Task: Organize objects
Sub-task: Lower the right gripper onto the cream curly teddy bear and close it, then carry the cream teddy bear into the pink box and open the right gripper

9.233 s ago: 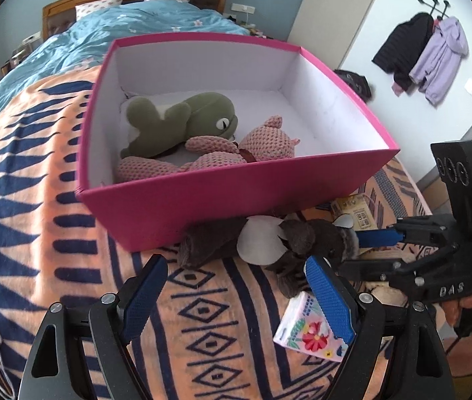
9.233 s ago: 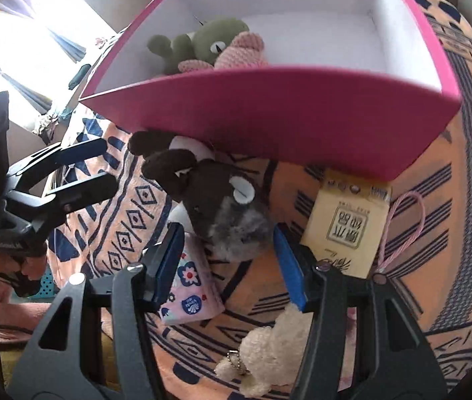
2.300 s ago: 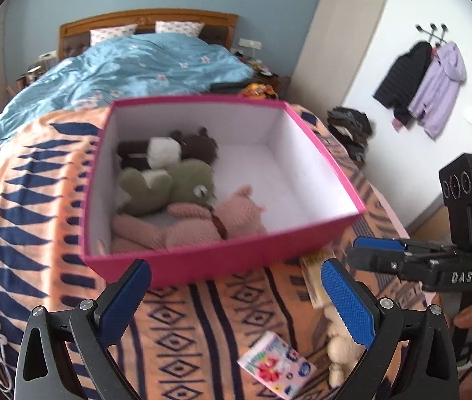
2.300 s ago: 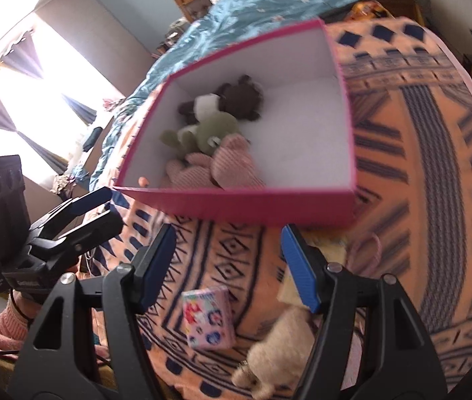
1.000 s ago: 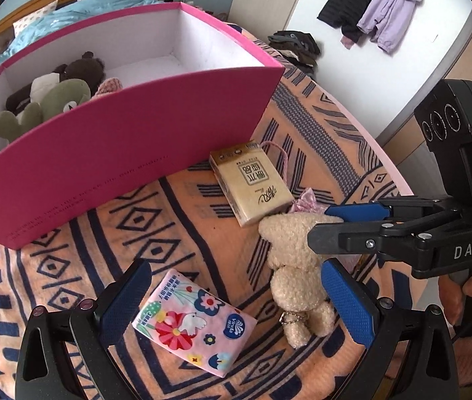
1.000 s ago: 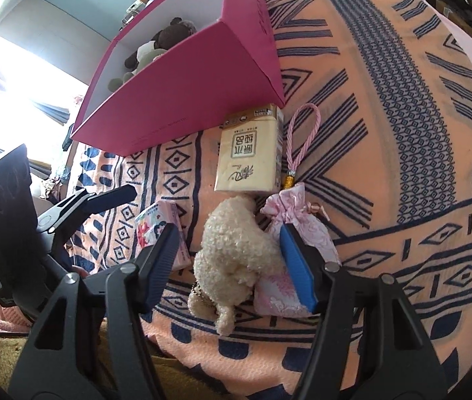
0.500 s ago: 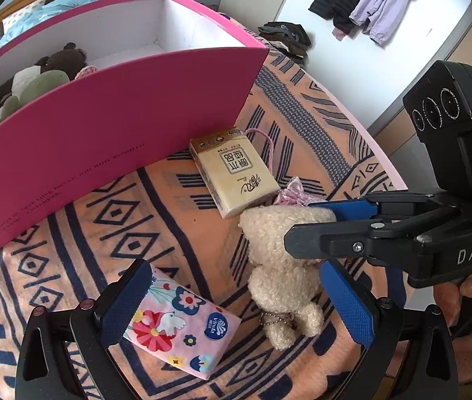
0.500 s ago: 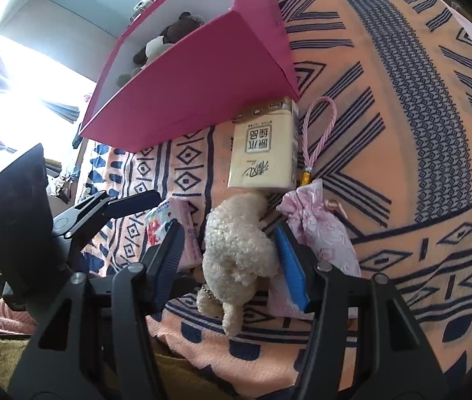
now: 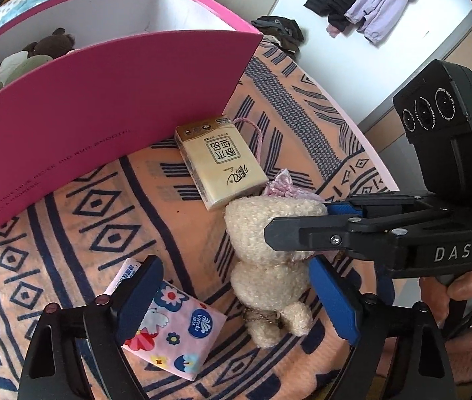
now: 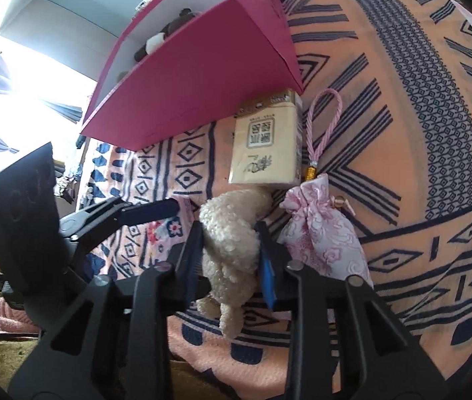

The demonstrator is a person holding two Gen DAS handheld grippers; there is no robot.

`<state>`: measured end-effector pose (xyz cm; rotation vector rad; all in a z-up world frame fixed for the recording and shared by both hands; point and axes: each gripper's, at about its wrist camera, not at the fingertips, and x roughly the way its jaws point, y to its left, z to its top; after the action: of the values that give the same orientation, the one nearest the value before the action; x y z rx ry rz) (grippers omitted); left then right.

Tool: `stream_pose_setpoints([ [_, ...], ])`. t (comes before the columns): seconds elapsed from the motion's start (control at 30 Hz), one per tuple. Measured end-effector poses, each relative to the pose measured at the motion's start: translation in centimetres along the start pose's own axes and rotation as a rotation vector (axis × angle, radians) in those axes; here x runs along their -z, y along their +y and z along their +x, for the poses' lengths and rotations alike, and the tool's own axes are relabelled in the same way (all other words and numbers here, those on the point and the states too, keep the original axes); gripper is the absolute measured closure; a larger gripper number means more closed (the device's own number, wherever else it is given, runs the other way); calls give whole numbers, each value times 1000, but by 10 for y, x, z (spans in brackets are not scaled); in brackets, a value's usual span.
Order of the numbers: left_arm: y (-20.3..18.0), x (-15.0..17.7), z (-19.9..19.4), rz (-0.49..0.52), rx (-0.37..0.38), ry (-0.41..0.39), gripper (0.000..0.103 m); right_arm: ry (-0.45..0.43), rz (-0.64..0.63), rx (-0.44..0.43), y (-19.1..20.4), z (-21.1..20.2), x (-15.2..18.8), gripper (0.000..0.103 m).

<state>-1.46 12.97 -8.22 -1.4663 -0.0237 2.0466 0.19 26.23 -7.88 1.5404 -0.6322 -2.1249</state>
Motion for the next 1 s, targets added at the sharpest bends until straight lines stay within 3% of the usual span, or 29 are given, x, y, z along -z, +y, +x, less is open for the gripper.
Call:
stream_pose_setpoints([
  [0.57,-2,-3,-24,-5,139,-52,13,-72,-50,-95,16,-29,-10,76],
  [0.73,5,-11,-35,-11,170,-71,35,-104,-96,-121,30,-42,-21,76],
  [1.0,9,-25,-58,-30,153,-132,42,-138,-148,-150,50,-52,-41,76],
])
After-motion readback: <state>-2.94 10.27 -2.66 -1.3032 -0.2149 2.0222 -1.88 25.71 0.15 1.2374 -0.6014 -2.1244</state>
